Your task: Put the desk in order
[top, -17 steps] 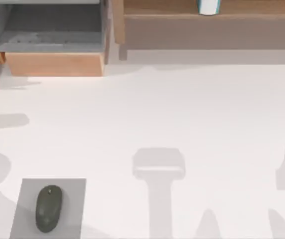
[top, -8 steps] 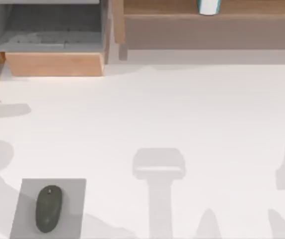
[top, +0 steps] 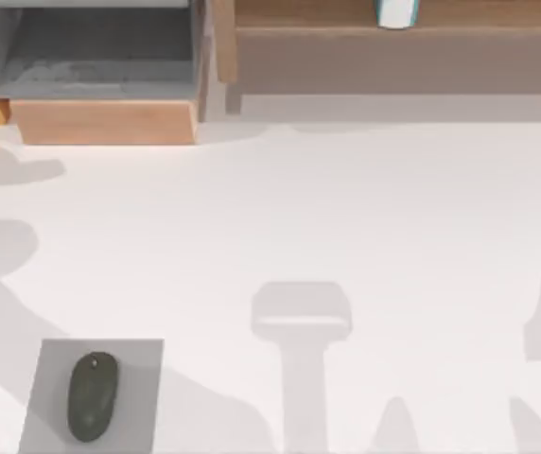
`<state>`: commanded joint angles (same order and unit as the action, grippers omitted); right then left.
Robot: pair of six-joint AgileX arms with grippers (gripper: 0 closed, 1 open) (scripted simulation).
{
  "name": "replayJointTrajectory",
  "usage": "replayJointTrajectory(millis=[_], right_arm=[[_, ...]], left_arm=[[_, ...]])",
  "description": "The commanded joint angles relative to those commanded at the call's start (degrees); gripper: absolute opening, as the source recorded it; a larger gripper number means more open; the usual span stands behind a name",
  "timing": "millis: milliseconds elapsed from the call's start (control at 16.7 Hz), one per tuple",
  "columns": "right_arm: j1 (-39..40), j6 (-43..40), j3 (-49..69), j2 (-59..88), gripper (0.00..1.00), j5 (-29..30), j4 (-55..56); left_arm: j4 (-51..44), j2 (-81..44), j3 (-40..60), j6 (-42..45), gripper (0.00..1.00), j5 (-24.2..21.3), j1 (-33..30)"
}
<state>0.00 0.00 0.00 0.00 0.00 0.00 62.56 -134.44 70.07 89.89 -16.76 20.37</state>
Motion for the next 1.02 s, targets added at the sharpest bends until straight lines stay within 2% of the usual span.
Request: replayJointTrajectory(millis=[180,960,1020], right_arm=[[0.0,0.0,0.0,0.0,1.00,0.0,0.0],[0.0,0.0,0.0,0.0,1.00,0.0,0.0],[0.0,0.0,0.0,0.0,1.00,0.0,0.0]], left_arm=[[0.0,0.0,0.0,0.0,0.00,0.0,0.0],[0.0,0.0,0.0,0.0,0.98,0.0,0.0],[0.0,0.0,0.0,0.0,1.00,0.0,0.0]])
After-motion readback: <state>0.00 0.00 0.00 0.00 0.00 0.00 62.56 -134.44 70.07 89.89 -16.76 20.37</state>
